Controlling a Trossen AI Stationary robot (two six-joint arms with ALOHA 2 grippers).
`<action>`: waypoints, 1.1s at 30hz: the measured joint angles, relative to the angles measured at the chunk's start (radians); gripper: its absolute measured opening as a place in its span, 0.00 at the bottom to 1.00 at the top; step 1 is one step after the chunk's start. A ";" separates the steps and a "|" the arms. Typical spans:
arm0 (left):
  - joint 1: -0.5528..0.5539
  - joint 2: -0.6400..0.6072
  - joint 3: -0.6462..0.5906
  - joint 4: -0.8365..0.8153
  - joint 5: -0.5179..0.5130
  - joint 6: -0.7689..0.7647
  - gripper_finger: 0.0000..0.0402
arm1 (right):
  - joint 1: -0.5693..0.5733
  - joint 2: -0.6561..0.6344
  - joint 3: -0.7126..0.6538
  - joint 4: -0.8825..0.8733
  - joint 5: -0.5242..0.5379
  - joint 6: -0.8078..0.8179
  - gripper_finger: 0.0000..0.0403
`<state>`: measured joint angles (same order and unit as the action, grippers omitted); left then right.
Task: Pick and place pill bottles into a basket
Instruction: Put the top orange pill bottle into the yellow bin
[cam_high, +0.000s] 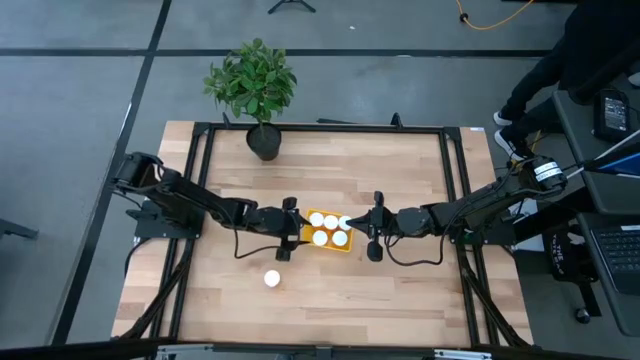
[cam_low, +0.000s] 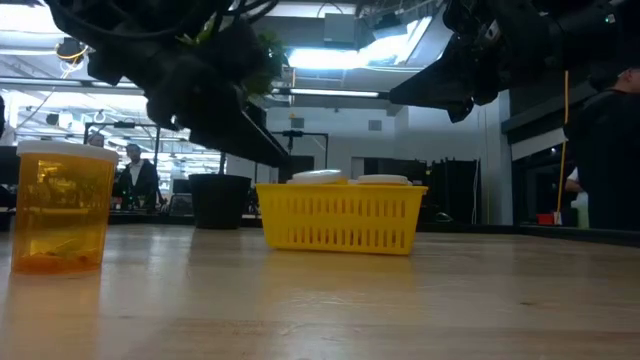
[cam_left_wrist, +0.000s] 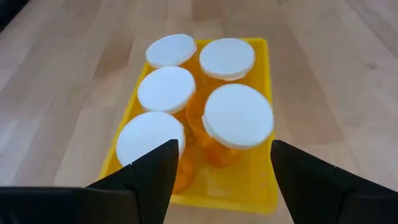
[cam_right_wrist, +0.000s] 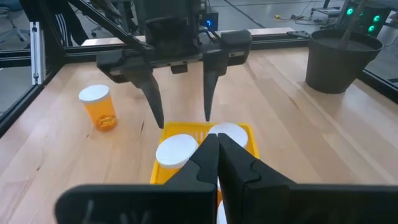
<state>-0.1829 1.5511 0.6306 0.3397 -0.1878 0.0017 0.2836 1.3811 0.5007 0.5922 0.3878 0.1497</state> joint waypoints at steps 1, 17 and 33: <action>0.000 0.006 0.001 0.003 -0.007 -0.004 0.62 | 0.000 0.000 0.000 0.000 0.000 0.000 0.01; -0.021 0.007 0.000 0.053 -0.021 -0.052 0.70 | 0.000 0.000 0.000 0.000 0.000 -0.002 0.01; -0.067 0.141 0.001 0.202 -0.185 0.061 0.70 | 0.000 0.000 0.000 -0.013 0.000 -0.003 0.01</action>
<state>-0.2499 1.6917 0.6319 0.5417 -0.3731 0.0628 0.2832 1.3811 0.5011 0.5792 0.3878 0.1465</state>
